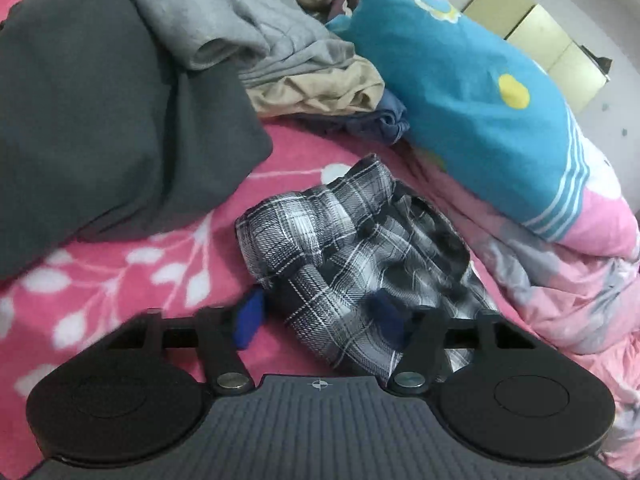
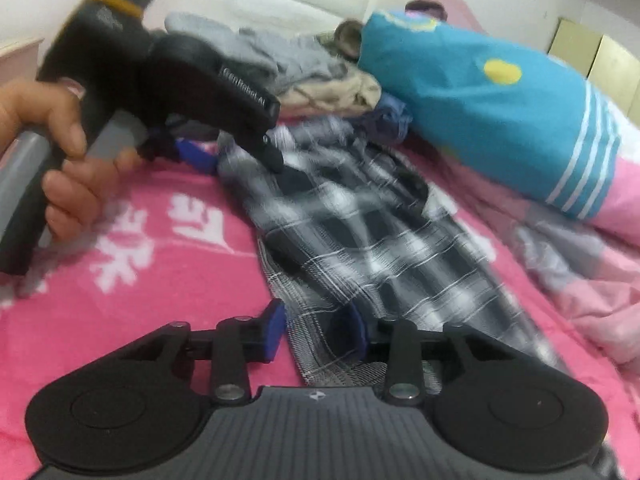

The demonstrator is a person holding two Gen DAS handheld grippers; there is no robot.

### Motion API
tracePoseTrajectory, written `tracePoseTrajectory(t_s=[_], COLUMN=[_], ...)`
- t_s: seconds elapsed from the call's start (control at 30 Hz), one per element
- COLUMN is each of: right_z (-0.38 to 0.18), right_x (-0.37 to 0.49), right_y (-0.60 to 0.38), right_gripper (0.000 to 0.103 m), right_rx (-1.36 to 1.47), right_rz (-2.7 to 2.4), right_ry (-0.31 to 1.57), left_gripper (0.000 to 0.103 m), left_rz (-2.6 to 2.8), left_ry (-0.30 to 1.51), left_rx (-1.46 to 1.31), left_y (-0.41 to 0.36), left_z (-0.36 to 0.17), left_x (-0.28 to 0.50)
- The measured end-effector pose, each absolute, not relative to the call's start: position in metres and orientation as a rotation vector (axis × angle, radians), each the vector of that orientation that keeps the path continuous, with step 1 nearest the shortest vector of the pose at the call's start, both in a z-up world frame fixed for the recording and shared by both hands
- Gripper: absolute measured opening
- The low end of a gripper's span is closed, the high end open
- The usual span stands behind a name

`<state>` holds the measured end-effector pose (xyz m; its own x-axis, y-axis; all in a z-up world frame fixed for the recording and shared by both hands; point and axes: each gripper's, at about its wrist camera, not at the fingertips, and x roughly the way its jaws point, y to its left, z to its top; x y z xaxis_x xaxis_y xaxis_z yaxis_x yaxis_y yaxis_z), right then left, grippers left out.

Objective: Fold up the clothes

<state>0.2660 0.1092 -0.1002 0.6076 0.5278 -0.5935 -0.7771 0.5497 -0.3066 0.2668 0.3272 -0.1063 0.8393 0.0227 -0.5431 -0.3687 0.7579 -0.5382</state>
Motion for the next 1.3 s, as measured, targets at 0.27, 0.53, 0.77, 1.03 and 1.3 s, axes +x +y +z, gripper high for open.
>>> tracePoseTrajectory(t_s=[0.27, 0.53, 0.77, 1.03, 1.3], right_z=[-0.084, -0.096, -0.052, -0.07, -0.065], right_x=[0.258, 0.263, 0.241, 0.258, 0.212], right_y=[0.111, 0.107, 0.037, -0.043, -0.032], right_gripper=[0.001, 0.017, 0.027, 0.019, 0.017], right_rx=[-0.545, -0.448, -0.147, -0.082, -0.214], right_rz=[0.855, 0.912, 0.893, 0.573, 0.689], right_ry=[0.467, 0.524, 0.499, 0.681, 0.686], left_gripper=[0.003, 0.013, 0.037, 0.039, 0.039], left_rz=[0.251, 0.291, 0.387, 0.373, 0.413], left_ry=[0.452, 0.476, 0.402, 0.384, 0.503], left_rx=[-0.728, -0.684, -0.637, -0.461, -0.319], left_y=[0.335, 0.332, 0.332, 0.302, 0.285], left_z=[-0.098, -0.111, -0.1, -0.087, -0.101], left_x=[0.266, 0.276, 0.26, 0.258, 0.28])
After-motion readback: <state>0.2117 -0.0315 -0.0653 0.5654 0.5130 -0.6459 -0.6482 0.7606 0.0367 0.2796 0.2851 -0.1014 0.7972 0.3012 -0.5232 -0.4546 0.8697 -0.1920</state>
